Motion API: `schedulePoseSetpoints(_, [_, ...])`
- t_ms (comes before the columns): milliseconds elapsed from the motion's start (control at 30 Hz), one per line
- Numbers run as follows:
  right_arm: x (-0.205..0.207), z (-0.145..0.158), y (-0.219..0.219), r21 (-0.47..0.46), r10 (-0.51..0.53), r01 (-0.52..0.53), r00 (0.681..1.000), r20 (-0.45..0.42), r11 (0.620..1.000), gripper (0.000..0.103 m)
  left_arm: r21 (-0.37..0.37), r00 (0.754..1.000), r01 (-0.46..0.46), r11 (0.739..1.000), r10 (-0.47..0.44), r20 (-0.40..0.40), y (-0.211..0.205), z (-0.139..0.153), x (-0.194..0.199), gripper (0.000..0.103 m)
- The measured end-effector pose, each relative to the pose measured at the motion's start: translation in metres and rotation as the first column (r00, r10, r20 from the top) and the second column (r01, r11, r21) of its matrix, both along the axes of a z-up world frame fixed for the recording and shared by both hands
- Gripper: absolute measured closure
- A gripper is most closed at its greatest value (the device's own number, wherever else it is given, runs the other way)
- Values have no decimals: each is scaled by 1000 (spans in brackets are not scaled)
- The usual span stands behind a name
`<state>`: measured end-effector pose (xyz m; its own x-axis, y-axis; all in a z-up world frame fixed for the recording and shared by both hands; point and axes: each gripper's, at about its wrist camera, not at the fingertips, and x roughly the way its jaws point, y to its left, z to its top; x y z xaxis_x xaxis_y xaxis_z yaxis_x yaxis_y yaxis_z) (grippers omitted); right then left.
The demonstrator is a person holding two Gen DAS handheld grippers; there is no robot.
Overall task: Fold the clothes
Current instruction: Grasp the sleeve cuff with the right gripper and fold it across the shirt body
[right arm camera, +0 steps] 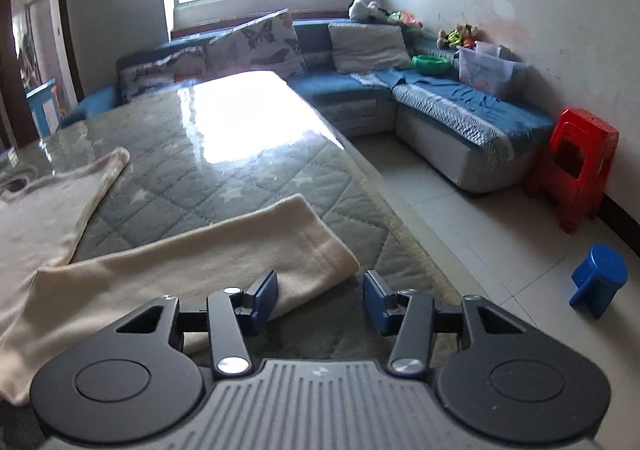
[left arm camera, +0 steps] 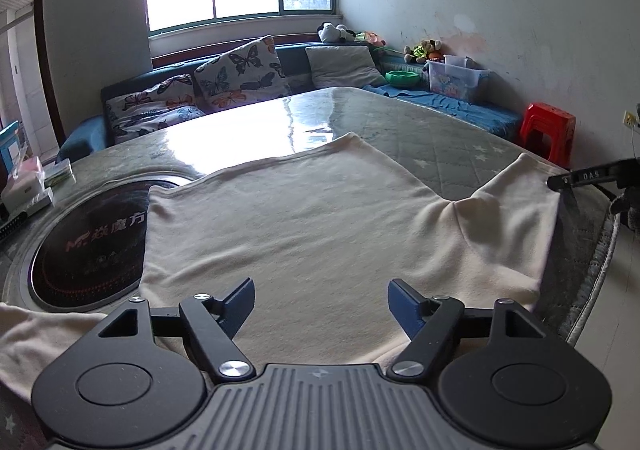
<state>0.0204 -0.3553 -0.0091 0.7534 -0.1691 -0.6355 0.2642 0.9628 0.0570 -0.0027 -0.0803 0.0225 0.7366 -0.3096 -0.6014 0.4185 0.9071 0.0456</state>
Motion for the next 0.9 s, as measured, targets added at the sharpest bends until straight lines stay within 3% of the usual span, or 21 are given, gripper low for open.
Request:
schedulePoseSetpoints(167, [-1, -3, -9, 55, -48, 46, 998, 45, 997, 79, 22, 1000, 15, 1000, -15, 7, -10, 0, 0, 24])
schedulePoseSetpoints(233, [-1, -4, -14, 77, -67, 62, 996, 62, 995, 96, 26, 1000, 23, 999, -23, 6, -13, 0, 1, 24])
schedulePoseSetpoints(400, [-8, 11, -22, 82, -85, 74, 988, 130, 994, 98, 42, 999, 36, 998, -36, 5, -23, -2, 6, 24])
schedulePoseSetpoints(600, [-8, 2, -27, 93, -91, 81, 990, 106, 992, 98, 46, 996, 84, 995, -84, -1, -41, -7, 5, 22])
schedulePoseSetpoints(900, [-18, 29, -24, 107, -48, 28, 981, 187, 994, 98, 48, 988, 157, 987, -157, -3, -64, -13, -1, 21])
